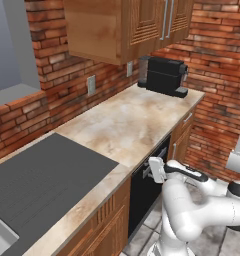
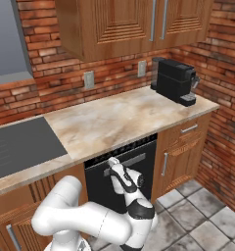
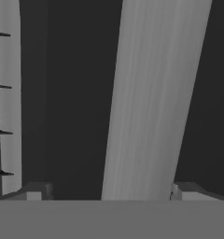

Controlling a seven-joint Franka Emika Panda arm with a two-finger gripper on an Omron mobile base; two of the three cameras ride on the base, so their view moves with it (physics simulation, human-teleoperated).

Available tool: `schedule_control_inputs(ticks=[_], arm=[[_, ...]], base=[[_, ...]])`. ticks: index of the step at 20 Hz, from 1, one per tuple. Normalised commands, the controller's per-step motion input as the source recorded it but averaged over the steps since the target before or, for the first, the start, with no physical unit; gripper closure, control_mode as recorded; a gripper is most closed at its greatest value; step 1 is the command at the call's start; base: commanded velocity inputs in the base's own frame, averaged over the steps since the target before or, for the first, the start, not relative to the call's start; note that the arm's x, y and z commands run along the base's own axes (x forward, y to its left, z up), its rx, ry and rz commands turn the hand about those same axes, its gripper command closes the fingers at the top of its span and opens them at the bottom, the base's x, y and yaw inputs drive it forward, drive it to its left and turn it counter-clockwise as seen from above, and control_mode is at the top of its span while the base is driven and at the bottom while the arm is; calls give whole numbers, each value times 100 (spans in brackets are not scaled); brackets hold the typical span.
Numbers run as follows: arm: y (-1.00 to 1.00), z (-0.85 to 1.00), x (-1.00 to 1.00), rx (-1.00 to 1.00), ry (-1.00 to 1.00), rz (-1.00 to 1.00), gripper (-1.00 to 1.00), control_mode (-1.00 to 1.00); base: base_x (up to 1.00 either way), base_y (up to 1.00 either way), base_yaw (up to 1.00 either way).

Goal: Open the dishwasher door and pull out the top rack.

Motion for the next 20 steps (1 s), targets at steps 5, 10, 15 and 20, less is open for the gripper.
schedule_control_inputs(ticks=[5, 10, 15, 20], arm=[[-25, -48, 18, 17, -9, 3, -100, -100], [-36, -50, 16, 22, -12, 4, -100, -100], [-40, -56, 25, 26, -10, 4, -100, -100], [-30, -55, 31, 23, -9, 3, -100, -100]], base=[[0, 0, 0], [0, 0, 0], [0, 0, 0], [0, 0, 0]])
